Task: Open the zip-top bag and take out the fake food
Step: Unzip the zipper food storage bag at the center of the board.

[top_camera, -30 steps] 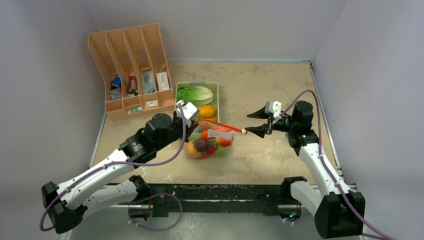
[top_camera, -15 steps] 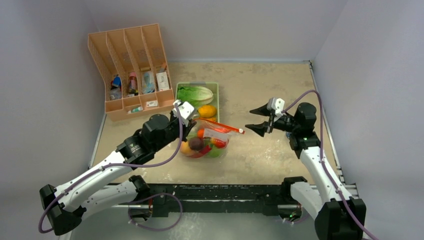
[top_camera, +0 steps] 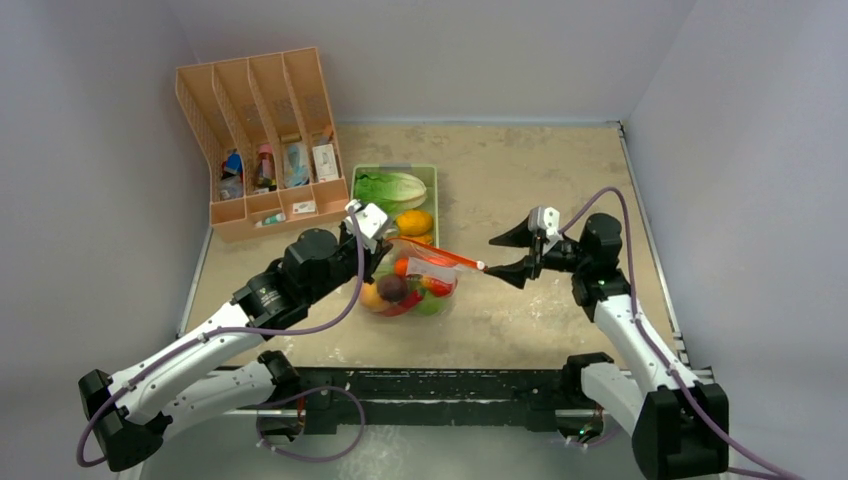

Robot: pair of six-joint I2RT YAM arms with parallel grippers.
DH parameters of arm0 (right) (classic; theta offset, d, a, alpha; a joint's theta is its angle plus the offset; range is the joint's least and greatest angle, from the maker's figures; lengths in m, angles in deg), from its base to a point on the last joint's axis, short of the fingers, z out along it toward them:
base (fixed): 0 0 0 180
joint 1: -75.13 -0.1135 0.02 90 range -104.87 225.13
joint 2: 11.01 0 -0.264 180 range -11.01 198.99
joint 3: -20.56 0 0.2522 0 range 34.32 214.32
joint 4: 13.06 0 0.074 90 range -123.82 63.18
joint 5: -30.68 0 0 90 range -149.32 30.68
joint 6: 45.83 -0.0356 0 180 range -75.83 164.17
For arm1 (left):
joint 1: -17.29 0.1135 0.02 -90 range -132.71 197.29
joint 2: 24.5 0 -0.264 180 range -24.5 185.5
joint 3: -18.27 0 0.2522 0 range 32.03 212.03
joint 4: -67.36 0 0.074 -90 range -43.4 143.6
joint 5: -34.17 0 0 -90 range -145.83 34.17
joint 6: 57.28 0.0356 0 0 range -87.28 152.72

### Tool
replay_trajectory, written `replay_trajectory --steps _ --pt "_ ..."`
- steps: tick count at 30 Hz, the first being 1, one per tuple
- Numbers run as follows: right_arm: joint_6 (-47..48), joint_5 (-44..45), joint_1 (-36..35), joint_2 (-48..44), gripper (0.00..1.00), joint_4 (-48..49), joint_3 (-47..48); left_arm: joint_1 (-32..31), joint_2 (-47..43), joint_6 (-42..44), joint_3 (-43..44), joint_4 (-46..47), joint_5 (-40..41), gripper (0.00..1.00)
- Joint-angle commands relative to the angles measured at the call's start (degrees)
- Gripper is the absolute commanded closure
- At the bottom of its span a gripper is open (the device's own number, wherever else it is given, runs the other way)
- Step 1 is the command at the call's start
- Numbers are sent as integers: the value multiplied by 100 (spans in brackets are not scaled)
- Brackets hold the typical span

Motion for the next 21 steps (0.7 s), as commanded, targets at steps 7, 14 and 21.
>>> replay_trajectory --steps 7,14,21 --pt "-791 57 -553 174 34 1492 -482 -5 -24 -131 34 356 66 100" --pt "-1786 938 -827 616 34 3887 -1142 -9 -105 -220 7 363 119 100" --pt "-2063 1523 -1156 1078 48 5164 -1436 -9 -62 -282 41 401 95 100"
